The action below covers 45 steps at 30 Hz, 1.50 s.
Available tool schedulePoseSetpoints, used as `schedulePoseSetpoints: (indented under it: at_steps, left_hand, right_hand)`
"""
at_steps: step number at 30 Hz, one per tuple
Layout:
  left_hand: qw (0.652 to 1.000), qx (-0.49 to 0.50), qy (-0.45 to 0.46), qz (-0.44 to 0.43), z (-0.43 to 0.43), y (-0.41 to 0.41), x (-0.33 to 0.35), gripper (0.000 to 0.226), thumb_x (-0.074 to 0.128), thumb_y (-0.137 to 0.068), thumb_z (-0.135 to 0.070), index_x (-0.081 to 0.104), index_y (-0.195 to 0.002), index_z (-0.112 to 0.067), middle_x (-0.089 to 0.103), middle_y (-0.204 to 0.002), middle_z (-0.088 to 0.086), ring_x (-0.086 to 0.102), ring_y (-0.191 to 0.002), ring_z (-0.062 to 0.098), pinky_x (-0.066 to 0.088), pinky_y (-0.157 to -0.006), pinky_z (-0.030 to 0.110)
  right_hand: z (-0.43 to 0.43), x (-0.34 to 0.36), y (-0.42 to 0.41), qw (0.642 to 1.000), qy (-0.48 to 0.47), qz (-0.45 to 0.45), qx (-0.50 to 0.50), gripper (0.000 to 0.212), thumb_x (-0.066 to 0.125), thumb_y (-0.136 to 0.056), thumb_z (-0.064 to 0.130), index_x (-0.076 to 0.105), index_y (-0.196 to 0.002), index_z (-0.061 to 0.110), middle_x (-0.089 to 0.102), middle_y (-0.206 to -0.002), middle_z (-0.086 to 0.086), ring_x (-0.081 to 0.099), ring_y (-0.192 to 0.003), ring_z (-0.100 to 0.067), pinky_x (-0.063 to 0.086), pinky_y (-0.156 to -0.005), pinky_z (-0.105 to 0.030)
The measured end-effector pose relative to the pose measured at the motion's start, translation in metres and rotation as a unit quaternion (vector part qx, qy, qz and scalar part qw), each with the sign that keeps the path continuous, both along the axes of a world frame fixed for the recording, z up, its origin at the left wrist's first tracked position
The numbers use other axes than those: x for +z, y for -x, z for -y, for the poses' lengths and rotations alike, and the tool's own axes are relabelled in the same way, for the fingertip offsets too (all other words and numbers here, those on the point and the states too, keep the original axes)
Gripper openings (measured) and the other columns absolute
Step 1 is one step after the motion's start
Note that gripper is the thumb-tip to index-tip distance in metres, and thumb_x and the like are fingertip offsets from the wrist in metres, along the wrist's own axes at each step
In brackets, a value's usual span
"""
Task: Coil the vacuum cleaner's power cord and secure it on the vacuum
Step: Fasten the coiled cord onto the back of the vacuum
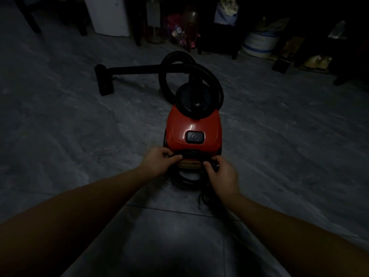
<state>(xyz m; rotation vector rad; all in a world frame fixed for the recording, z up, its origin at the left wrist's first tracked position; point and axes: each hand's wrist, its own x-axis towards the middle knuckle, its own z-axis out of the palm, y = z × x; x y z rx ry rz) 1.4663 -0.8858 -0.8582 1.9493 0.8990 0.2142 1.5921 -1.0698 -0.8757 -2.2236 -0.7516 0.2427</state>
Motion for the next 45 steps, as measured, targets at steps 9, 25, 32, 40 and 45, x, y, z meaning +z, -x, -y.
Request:
schedulePoseSetpoints:
  at_steps: [9,25,32,40,45]
  left_hand:
    - [1.0,0.003,-0.004,-0.009,0.004,0.0,0.007,0.032,0.074,-0.084,-0.034,0.068,-0.072,-0.005,0.055,-0.055,-0.004,0.05,-0.05,0.006,0.036,-0.045,0.01]
    - [1.0,0.0,0.027,0.001,0.002,-0.001,0.01,0.031,0.077,-0.082,-0.033,0.067,-0.071,-0.006,0.059,-0.06,-0.003,0.055,-0.055,0.006,0.039,-0.046,0.008]
    - [1.0,0.005,0.028,0.013,0.005,-0.001,0.009,0.03,0.077,-0.082,-0.034,0.067,-0.075,-0.007,0.06,-0.063,-0.003,0.056,-0.058,0.006,0.039,-0.048,0.009]
    - [0.999,-0.007,0.041,0.017,0.007,0.004,0.004,0.023,0.076,-0.082,-0.036,0.071,-0.081,-0.014,0.067,-0.073,-0.006,0.062,-0.067,0.004,0.043,-0.058,0.015]
    - [0.999,-0.026,0.02,-0.017,0.006,0.003,0.006,0.029,0.07,-0.088,-0.038,0.065,-0.069,-0.017,0.059,-0.058,-0.01,0.054,-0.047,-0.004,0.037,-0.047,0.009]
  right_hand:
    - [0.002,0.01,-0.003,0.999,0.022,0.007,0.045,0.018,0.069,-0.086,0.028,0.064,-0.103,0.024,0.065,-0.087,0.011,0.061,-0.078,-0.005,0.039,-0.063,-0.01]
    - [-0.002,0.003,-0.028,0.955,-0.119,-0.272,-0.025,0.01,0.078,-0.082,0.014,0.068,-0.085,0.013,0.073,-0.083,-0.002,0.07,-0.079,-0.016,0.054,-0.072,-0.024]
    - [-0.002,0.007,-0.023,0.969,-0.1,-0.225,-0.005,0.008,0.069,-0.09,0.012,0.066,-0.096,0.008,0.066,-0.081,0.003,0.063,-0.074,-0.009,0.051,-0.064,-0.013]
    - [-0.002,0.004,-0.021,0.971,-0.112,-0.207,-0.028,0.01,0.074,-0.085,0.012,0.065,-0.088,0.014,0.065,-0.077,0.002,0.061,-0.068,-0.008,0.049,-0.059,-0.01]
    - [0.0,0.005,-0.026,0.978,-0.086,-0.189,-0.018,0.009,0.078,-0.083,0.019,0.07,-0.087,0.017,0.07,-0.081,0.001,0.066,-0.073,-0.011,0.049,-0.064,-0.016]
